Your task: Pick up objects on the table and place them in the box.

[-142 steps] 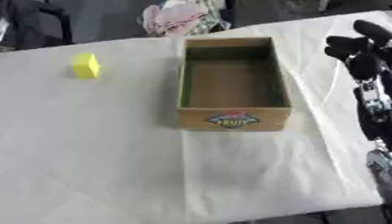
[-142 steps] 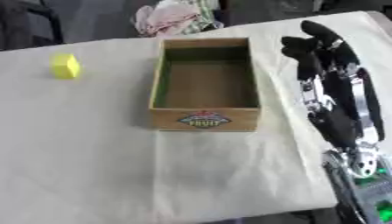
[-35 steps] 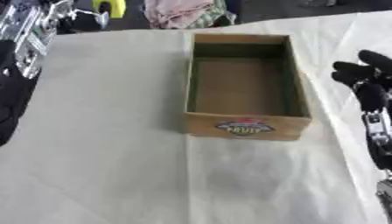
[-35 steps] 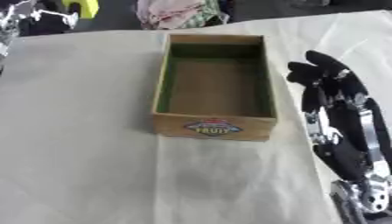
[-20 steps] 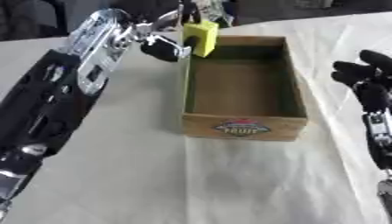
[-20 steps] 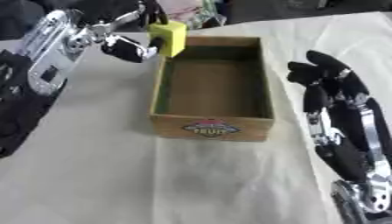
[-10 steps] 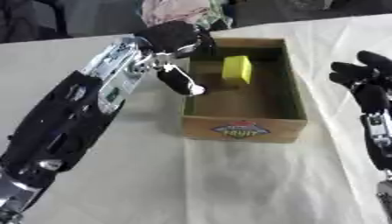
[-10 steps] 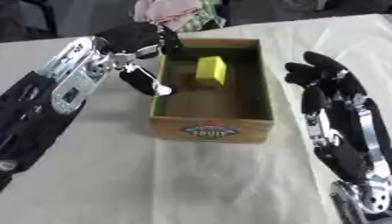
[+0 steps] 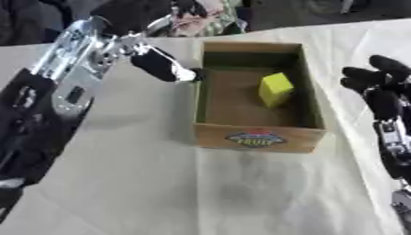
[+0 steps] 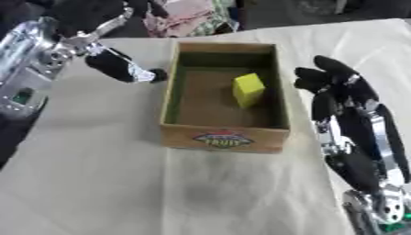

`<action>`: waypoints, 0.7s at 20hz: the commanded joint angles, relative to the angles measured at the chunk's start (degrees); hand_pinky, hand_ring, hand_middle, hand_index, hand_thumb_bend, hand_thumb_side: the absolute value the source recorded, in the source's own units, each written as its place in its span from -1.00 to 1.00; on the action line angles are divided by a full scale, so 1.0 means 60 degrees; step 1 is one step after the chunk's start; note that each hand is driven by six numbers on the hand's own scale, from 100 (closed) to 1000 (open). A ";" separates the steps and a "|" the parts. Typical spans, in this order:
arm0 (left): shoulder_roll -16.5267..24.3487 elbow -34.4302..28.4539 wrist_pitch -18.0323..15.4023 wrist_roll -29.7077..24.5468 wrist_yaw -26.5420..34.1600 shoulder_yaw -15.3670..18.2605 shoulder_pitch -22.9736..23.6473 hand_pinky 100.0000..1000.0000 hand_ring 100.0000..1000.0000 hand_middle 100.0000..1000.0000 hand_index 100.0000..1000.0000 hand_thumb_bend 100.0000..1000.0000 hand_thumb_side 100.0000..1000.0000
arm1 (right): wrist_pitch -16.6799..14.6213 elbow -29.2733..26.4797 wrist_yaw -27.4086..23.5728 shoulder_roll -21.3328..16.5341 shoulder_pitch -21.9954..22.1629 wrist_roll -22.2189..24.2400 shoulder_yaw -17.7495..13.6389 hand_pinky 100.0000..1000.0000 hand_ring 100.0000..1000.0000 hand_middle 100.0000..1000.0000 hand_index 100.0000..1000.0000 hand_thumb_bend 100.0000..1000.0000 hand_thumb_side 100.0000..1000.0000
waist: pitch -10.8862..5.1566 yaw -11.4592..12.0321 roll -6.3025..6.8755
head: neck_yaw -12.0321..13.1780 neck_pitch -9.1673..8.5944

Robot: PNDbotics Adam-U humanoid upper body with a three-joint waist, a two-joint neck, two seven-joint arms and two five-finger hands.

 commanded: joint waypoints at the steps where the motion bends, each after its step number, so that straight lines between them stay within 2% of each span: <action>1: 0.0785 -0.1382 0.0406 0.0123 0.0089 0.0806 0.0661 0.37 0.39 0.44 0.67 0.10 -0.14 | -0.0006 -0.0204 -0.0005 -0.0151 -0.0120 -0.0023 -0.0108 0.65 0.63 0.14 0.70 -1.00 -0.08 | -0.0119 0.0040 -0.0018 | -0.0092 -0.0168; 2: 0.0885 -0.1780 0.0563 0.0236 0.0143 0.1048 0.1111 0.35 0.38 0.43 0.67 0.09 -0.14 | -0.0012 -0.0204 0.0003 -0.0155 -0.0128 -0.0032 -0.0121 0.65 0.63 0.14 0.70 -1.00 -0.08 | -0.0096 0.0063 -0.0019 | -0.0118 -0.0185; 3: 0.0952 -0.2127 0.0722 0.0348 0.0216 0.1241 0.1490 0.33 0.37 0.43 0.67 0.24 -0.47 | -0.0017 -0.0204 0.0010 -0.0158 -0.0133 -0.0039 -0.0128 0.65 0.63 0.14 0.70 -1.00 -0.11 | -0.0081 0.0071 -0.0020 | -0.0122 -0.0188; 4: 0.0962 -0.2425 0.0893 0.0489 0.0318 0.1426 0.1898 0.30 0.36 0.42 0.66 0.07 -0.14 | -0.0019 -0.0204 0.0018 -0.0158 -0.0138 -0.0047 -0.0140 0.65 0.63 0.14 0.70 -1.00 -0.08 | -0.0060 0.0093 -0.0018 | -0.0136 -0.0198; 5: 0.0933 -0.2626 0.1019 0.0683 0.0442 0.1592 0.2299 0.27 0.34 0.40 0.66 0.07 -0.15 | -0.0016 -0.0204 0.0025 -0.0154 -0.0142 -0.0057 -0.0151 0.65 0.63 0.14 0.70 -1.00 -0.07 | -0.0043 0.0109 -0.0016 | -0.0142 -0.0206; 6: 0.0827 -0.2728 0.1120 0.0981 0.0630 0.1760 0.2704 0.20 0.29 0.37 0.66 0.15 -0.26 | -0.0013 -0.0204 0.0031 -0.0148 -0.0150 -0.0066 -0.0160 0.65 0.63 0.14 0.70 -1.00 -0.10 | -0.0022 0.0153 -0.0021 | -0.0147 -0.0203; 7: 0.0713 -0.2775 0.1173 0.1319 0.0853 0.1886 0.3045 0.15 0.26 0.33 0.65 0.07 -0.15 | -0.0011 -0.0204 0.0037 -0.0147 -0.0161 -0.0069 -0.0163 0.65 0.63 0.14 0.70 -1.00 -0.07 | -0.0005 0.0184 -0.0023 | -0.0149 -0.0196; 10: 0.0203 -0.2815 0.1229 0.2460 0.1716 0.2157 0.3958 0.06 0.22 0.30 0.65 0.05 -0.12 | -0.0002 -0.0204 0.0060 -0.0131 -0.0183 -0.0071 -0.0169 0.65 0.63 0.14 0.71 -1.00 -0.07 | 0.0054 0.0306 -0.0054 | -0.0138 -0.0154; 14: -0.0567 -0.2820 0.1228 0.3745 0.2962 0.2328 0.4680 -0.08 0.14 0.22 0.63 0.03 -0.05 | 0.0013 -0.0204 0.0057 -0.0113 -0.0200 -0.0094 -0.0187 0.65 0.63 0.14 0.71 -1.00 -0.11 | 0.0072 0.0398 -0.0075 | -0.0092 -0.0095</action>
